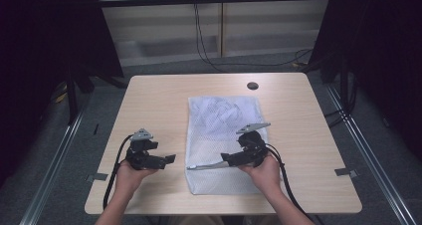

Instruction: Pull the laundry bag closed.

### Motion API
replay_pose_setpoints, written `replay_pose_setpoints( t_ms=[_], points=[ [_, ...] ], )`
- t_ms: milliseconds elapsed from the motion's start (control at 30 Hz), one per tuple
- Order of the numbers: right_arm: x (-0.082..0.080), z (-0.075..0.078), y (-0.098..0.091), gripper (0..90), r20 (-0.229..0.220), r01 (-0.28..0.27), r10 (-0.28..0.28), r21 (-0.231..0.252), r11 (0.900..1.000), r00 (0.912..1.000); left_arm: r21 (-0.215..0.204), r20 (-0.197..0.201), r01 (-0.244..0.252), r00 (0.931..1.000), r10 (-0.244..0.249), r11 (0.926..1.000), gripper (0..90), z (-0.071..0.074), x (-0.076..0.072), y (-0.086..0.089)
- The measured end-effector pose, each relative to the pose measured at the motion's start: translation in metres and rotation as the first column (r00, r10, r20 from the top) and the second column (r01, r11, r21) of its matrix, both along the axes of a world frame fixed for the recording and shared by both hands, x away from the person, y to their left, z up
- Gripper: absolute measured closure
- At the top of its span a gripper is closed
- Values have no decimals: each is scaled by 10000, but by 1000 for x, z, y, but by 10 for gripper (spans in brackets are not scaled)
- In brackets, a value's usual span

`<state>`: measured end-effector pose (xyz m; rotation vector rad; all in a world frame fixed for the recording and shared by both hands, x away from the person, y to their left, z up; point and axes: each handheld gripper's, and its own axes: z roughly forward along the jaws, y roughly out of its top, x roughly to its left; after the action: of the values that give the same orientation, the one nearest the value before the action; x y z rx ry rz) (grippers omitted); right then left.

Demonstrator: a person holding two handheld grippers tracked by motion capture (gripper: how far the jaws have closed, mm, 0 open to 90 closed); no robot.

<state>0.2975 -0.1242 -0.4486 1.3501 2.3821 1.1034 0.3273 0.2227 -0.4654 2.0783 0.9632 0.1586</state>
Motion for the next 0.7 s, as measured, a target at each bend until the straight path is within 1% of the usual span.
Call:
replay_pose_setpoints(
  t_ms=[100, 133, 233, 267, 333, 400, 467, 500, 567, 633, 700],
  points=[
    [1, -1, 8, 167, -113, -184, 185, 116, 9998, 9998, -5, 43, -34, 10000, 34, 10000, 73, 0, 0, 0],
    [1, -1, 10, 168, -233, -195, 199, 185, 9996, 9995, -36, 16, 0, 10000, 0, 10000, 73, 0, 0, 0],
    [2, -1, 16, 172, -264, -242, 246, 142, 9996, 9993, 22, 111, -8, 9999, 7, 10000, 74, 1, -1, 0],
    [3, -2, 17, 172, -210, -298, 301, 173, 9994, 9993, 22, 111, -8, 9999, 7, 10000, 75, 1, -1, 0],
    [2, -2, 20, 169, -235, -171, 173, 91, 9998, 9996, 12, 98, 121, 9999, -121, 9999, 83, 1, -1, 0],
    [3, -2, 21, 170, -163, -164, 166, 137, 9998, 9997, 17, 66, 189, 9998, -189, 9998, 85, 0, -1, -1],
    [3, -3, 24, 171, -186, -136, 140, 207, 9997, 9997, 33, 44, 182, 9998, -182, 9998, 85, 0, -1, -1],
    [3, -3, 25, 169, -147, -215, 218, 256, 9994, 9997, 63, 57, 189, 9998, -190, 9998, 85, 0, -2, -2],
    [3, -3, 28, 166, -280, -136, 143, 253, 9996, 9995, 43, 76, 198, 9998, -199, 9998, 85, 0, -2, -2],
    [4, -2, 29, 164, -242, -134, 143, 354, 9993, 9996, 57, 95, 164, 9998, -164, 9998, 85, 1, -3, -1],
    [4, -3, 31, 163, -337, -94, 106, 343, 9994, 9994, 43, 90, 173, 9998, -173, 9998, 85, 1, -3, 0]
  ],
)
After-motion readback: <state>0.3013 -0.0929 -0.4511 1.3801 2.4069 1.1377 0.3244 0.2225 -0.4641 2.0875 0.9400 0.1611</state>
